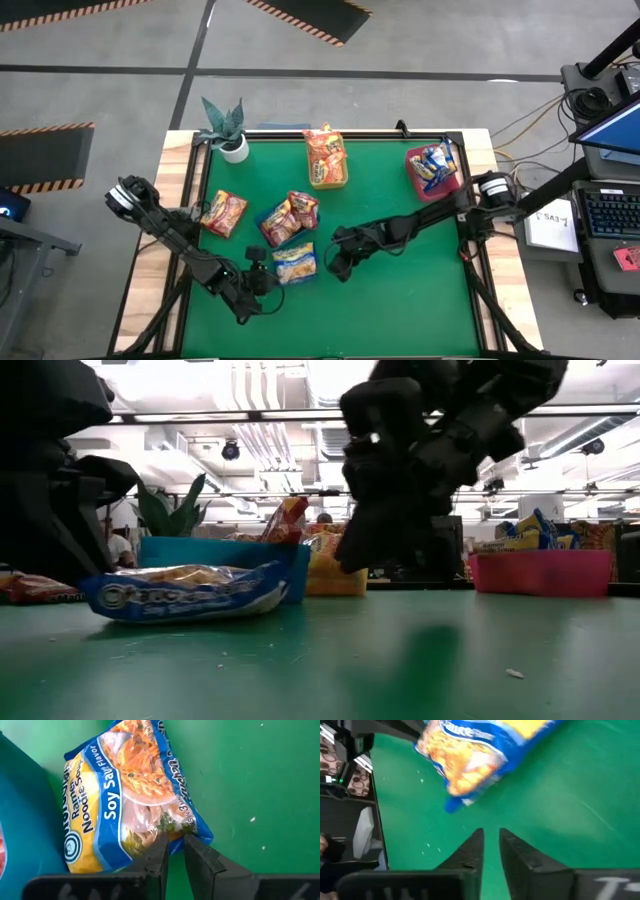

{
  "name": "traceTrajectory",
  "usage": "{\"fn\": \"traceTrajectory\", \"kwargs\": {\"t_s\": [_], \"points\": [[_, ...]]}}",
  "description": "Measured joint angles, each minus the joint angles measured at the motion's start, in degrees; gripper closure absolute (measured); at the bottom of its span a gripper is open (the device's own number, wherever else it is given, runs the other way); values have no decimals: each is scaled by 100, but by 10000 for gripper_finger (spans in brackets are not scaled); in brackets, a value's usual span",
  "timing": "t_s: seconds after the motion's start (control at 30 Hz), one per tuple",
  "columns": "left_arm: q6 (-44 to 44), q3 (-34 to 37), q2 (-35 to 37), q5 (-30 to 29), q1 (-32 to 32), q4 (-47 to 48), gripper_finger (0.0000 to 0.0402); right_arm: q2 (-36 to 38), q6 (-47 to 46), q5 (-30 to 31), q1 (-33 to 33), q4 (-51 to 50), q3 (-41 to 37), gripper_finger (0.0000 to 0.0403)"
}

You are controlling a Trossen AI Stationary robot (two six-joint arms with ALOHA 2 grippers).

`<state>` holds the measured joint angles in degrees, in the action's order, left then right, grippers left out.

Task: Sort Maruchan noodles
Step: Put the blue noodle pack into the red bin

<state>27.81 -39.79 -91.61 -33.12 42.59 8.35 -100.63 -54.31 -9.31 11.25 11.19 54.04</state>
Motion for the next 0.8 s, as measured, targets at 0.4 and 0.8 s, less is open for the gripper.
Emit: {"fn": "traceTrajectory", "kwargs": {"t_s": [0.4, 0.8], "points": [[-525, -611, 10, -206, 51, 518, 361, -394, 369, 163, -233, -237, 754, 161], [166, -183, -221, -386, 35, 322, 361, -830, 440, 547, -245, 257, 824, 78]]}}
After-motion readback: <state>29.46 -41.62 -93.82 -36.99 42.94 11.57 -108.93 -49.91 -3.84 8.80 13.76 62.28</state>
